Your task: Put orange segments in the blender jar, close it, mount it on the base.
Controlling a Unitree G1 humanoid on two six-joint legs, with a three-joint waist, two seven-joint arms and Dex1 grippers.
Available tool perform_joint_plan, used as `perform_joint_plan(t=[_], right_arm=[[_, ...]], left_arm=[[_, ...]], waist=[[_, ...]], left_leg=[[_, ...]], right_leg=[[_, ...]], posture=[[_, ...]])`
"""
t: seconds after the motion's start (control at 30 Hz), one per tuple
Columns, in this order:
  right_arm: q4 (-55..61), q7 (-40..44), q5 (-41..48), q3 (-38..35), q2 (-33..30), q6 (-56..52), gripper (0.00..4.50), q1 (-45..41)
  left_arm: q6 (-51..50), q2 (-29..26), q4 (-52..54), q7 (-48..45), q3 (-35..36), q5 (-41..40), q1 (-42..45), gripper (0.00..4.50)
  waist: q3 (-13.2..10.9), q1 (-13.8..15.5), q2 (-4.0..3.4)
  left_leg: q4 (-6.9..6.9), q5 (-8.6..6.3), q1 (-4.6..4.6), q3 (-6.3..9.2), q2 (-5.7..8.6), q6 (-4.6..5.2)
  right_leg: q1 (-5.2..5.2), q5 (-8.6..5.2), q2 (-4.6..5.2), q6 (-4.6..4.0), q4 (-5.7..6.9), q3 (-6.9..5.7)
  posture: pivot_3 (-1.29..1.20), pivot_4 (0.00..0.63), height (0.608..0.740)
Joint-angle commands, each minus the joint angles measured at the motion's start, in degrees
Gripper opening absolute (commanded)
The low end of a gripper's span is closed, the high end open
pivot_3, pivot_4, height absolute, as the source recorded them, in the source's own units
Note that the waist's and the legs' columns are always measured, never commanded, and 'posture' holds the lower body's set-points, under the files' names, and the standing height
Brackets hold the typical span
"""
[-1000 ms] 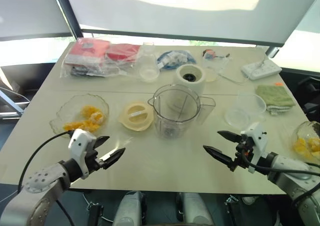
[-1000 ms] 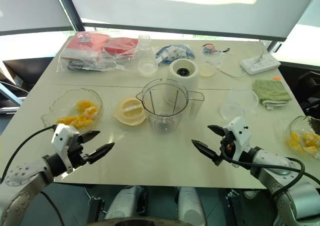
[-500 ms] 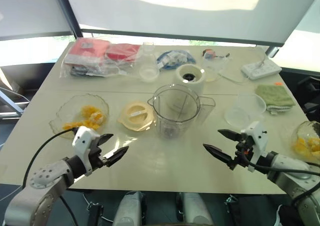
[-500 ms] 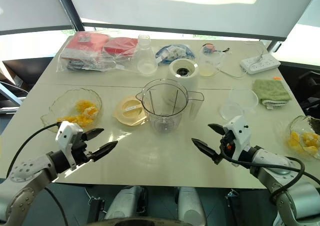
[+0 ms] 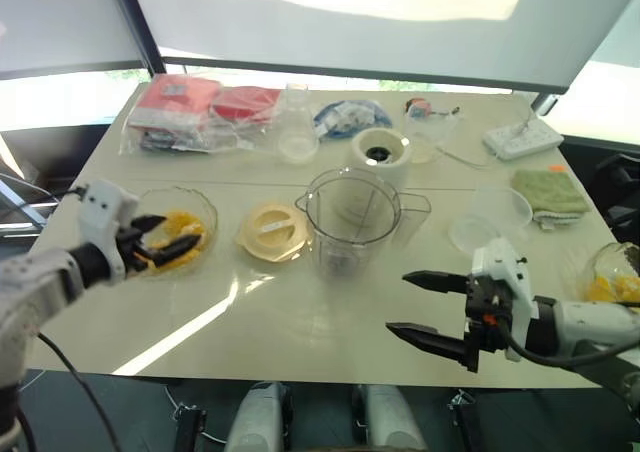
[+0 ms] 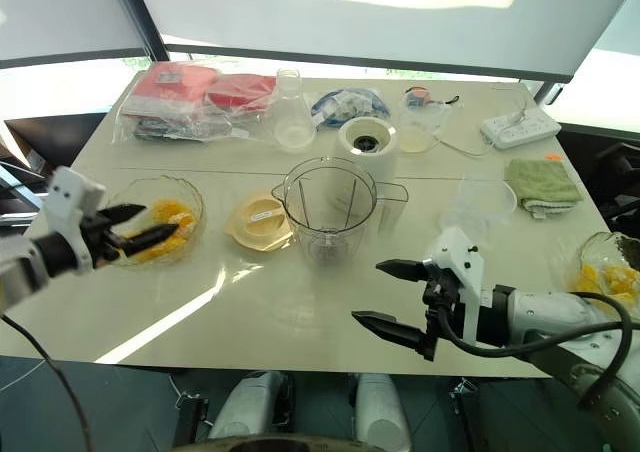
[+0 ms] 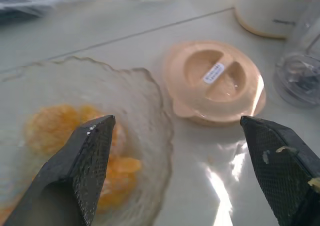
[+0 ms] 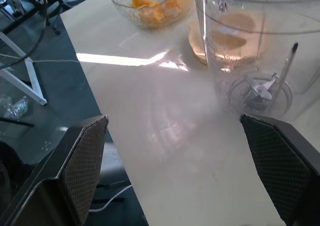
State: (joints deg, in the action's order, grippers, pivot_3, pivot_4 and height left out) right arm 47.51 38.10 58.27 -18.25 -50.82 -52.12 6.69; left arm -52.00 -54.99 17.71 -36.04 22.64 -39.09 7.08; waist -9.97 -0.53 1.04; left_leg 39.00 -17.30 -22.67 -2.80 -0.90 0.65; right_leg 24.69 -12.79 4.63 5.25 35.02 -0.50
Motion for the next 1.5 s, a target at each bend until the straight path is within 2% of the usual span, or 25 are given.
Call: perform_joint_plan(t=[0.03, 0.1, 0.2, 0.3, 0.43, 0.6, 0.8, 1.0, 1.5], right_arm=[[0.71, -1.86, 1.13, 0.89, -0.16, -0.03, 4.45, -0.88], [0.81, -3.09, 0.94, 2.03, 0.31, 0.01, 4.45, -1.27], [0.17, -6.57, -1.73, 5.62, 3.48, 1.52, 4.45, -1.84], [1.05, -8.53, -3.12, 7.41, 5.53, 2.03, 4.45, -1.07], [2.26, -10.77, -4.56, 9.29, 7.25, 2.68, 4.45, 0.11], [2.75, -13.22, -7.19, 12.05, 9.72, 4.04, 4.45, 0.93], [3.25, -15.74, -9.81, 15.31, 12.64, 4.94, 4.45, 1.09], [4.19, -17.13, -10.63, 15.75, 13.58, 5.39, 4.45, 2.13], [10.02, -18.45, -2.68, 6.58, 8.74, 4.5, 4.45, 5.54]], left_arm=[[4.69, -6.95, -8.95, -7.43, -5.28, 6.12, 3.73, 4.17], [7.58, -9.21, -13.47, -13.14, -9.17, 7.97, 5.58, 4.17], [11.41, -7.92, -31.29, -19.97, -19.12, 14.61, 17.57, 4.17], [16.08, -6.21, -42.47, -25.76, -25.48, 20.07, 25.97, 4.17], [22.59, -2.78, -55.61, -30.48, -30.21, 26.08, 34.32, 4.17], [29.41, 1.69, -67.28, -34.39, -32.52, 31.28, 40.79, 4.17], [31.79, 6.37, -76.12, -36.7, -33.17, 35.41, 47.96, 4.17], [36.04, 9.6, -81.56, -35.18, -34.63, 40.92, 49.29, 4.17], [39.95, 13.74, -87.24, -30.82, -32.6, 44.22, 49.12, 4.17]], waist=[[-0.01, 0.01, -0.02], [-0.01, 0.01, -0.05], [0.01, 0.42, 0.01], [0.0, 1.07, 0.03], [0.03, 1.27, 0.1], [0.06, 1.26, 0.18], [0.08, 1.27, 0.49], [0.09, 1.1, 0.5], [0.12, 1.31, 0.57]], left_leg=[[-0.02, 0.0, -0.05, -0.02, 0.01, 0.0], [-0.09, 0.0, -0.21, -0.14, 0.04, 0.0], [-0.02, 0.01, -0.61, -0.16, 0.05, 0.0], [0.04, 0.03, -0.7, -0.13, 0.05, 0.0], [0.09, 0.03, -0.73, -0.22, 0.08, 0.02], [0.17, 0.03, -0.72, -0.21, 0.13, 0.04], [0.23, 0.04, -0.71, -0.16, 0.11, 0.05], [0.23, 0.04, -0.7, -0.17, 0.13, 0.05], [0.35, 0.05, -0.61, -0.06, 0.09, 0.06]], right_leg=[[0.02, 0.0, 0.0, 0.0, -0.05, 0.0], [0.21, 0.0, 0.08, 0.0, -0.07, 0.03], [0.6, 0.01, 0.08, 0.0, -0.02, 0.03], [0.68, 0.03, -0.02, -0.01, 0.06, -0.02], [0.66, 0.03, -0.03, 0.02, 0.05, 0.0], [0.61, 0.05, -0.02, 0.04, 0.09, 0.01], [0.6, 0.06, -0.08, 0.07, 0.2, -0.01], [0.59, 0.17, -0.07, 0.26, 0.2, 0.0], [0.45, 0.21, -0.06, 0.33, 0.37, -0.01]], posture=[[0.0, 0.15, 0.74], [0.0, 0.15, 0.74], [0.0, 0.15, 0.74], [0.0, 0.15, 0.74], [0.0, 0.15, 0.74], [0.0, 0.15, 0.74], [0.0, 0.15, 0.74], [0.0, 0.15, 0.74], [0.0, 0.15, 0.74]])
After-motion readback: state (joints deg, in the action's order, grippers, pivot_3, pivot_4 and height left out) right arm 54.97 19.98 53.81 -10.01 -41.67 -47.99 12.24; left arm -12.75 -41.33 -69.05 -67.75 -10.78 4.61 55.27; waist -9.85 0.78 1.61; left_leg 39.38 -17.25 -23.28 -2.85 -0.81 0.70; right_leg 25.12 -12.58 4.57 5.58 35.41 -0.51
